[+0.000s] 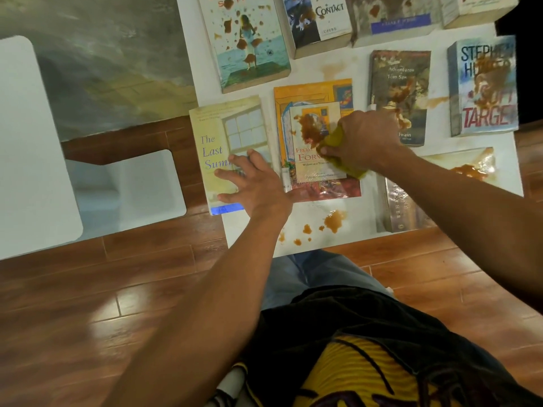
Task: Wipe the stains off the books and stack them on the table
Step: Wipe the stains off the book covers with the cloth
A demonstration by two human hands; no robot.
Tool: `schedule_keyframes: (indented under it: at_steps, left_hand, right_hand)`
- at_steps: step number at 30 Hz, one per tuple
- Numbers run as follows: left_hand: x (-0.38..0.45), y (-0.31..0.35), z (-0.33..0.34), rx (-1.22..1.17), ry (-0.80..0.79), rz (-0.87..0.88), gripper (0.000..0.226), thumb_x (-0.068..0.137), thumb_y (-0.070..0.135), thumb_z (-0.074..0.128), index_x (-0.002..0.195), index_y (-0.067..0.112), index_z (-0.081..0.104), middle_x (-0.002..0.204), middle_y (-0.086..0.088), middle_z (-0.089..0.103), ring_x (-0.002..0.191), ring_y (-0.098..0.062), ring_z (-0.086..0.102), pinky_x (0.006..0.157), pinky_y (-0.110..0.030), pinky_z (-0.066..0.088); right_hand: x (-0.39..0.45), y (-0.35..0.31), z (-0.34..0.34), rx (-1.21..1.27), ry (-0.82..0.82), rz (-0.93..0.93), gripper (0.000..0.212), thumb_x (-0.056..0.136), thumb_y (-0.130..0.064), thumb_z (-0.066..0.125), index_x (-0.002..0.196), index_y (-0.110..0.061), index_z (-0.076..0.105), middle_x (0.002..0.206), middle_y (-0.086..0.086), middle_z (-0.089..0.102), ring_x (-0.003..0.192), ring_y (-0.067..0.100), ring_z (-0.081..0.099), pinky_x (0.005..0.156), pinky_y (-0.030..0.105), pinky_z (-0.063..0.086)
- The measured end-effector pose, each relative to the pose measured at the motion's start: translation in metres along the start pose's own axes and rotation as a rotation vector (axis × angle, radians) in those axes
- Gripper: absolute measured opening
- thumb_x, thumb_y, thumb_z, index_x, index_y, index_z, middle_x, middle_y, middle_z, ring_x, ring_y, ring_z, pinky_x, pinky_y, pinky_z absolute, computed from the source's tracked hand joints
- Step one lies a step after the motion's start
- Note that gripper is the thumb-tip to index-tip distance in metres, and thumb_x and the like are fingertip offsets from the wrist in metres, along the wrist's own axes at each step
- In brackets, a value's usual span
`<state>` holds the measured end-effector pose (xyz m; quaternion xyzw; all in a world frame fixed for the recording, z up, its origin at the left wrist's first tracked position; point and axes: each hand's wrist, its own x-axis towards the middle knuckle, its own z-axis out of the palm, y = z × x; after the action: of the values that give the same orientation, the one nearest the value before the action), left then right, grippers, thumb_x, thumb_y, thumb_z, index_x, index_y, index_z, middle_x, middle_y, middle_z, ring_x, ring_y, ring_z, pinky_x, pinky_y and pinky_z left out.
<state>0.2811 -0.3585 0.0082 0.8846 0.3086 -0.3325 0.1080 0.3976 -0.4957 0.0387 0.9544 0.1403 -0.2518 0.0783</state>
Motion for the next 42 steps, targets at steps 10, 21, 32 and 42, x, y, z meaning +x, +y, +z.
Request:
schedule_keyframes:
  at_steps: [10,21,32,42]
  left_hand:
    - [0.0,-0.001,0.001,0.008,-0.005,0.004,0.133,0.071,0.074,0.073,0.153,0.005,-0.005,0.161,-0.025,-0.006,0.145,-0.06,-0.002,0.105,-0.076,0.027]
    - [0.0,-0.003,-0.001,0.018,-0.016,0.006,0.135,0.07,0.078,0.069,0.153,0.004,-0.007,0.161,-0.025,-0.007,0.145,-0.06,-0.002,0.105,-0.076,0.029]
    - [0.001,-0.003,0.0,0.03,-0.005,-0.006,0.135,0.069,0.077,0.071,0.153,0.004,-0.005,0.161,-0.026,-0.005,0.144,-0.06,0.0,0.104,-0.076,0.029]
    - [0.002,-0.001,0.003,0.045,0.019,-0.004,0.133,0.071,0.074,0.074,0.152,0.004,-0.004,0.161,-0.026,-0.004,0.144,-0.06,0.001,0.104,-0.076,0.03]
  right_hand:
    - [0.01,0.005,-0.006,0.124,0.013,0.057,0.059,0.078,-0.072,0.067,0.088,-0.016,0.053,0.076,0.004,0.053,0.076,0.028,0.057,0.072,0.039,0.053]
    - [0.016,-0.002,-0.011,0.178,0.035,0.083,0.066,0.074,-0.075,0.068,0.097,-0.014,0.056,0.083,0.005,0.055,0.079,0.027,0.056,0.07,0.038,0.051]
    - [0.008,-0.016,-0.008,0.071,-0.01,0.037,0.067,0.078,-0.076,0.063,0.1,-0.013,0.055,0.084,0.005,0.05,0.078,0.025,0.048,0.063,0.036,0.038]
    - [0.011,-0.015,-0.01,0.105,0.0,0.09,0.074,0.075,-0.077,0.064,0.106,-0.011,0.056,0.086,0.006,0.055,0.078,0.026,0.053,0.064,0.036,0.043]
